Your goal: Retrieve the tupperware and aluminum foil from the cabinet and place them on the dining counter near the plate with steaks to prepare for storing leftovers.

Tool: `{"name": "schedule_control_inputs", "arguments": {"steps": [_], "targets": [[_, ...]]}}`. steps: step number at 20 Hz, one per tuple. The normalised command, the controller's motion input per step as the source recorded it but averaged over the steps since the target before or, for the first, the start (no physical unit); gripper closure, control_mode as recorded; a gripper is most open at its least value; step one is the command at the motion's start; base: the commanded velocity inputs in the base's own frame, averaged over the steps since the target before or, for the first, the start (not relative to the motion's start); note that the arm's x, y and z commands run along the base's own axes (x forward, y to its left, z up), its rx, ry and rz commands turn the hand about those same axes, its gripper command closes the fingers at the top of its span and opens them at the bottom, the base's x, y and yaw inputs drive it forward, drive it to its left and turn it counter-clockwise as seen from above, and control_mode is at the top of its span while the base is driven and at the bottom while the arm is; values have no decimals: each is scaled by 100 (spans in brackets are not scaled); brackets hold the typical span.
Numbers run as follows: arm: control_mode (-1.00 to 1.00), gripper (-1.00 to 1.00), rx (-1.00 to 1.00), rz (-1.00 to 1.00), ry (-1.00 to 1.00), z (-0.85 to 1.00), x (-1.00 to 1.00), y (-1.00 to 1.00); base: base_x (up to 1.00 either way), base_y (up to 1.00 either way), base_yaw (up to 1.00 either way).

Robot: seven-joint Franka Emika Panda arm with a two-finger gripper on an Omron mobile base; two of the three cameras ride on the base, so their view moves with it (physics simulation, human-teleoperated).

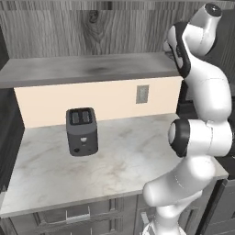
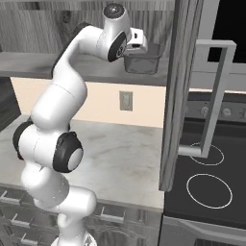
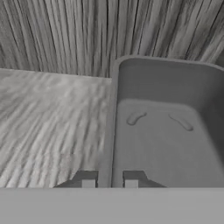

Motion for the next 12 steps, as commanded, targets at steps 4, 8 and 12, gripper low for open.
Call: {"name": "schedule_control_inputs", "arguments": {"steps": [4,8,12], "targets": [[-100,100,-5,0,-1,0,-100,47,0,0,0],[-100,100,-9,0,-2,0,-100,64,0,0,0],[-100,100,-8,0,2,0,-100,64,0,0,0]]}}
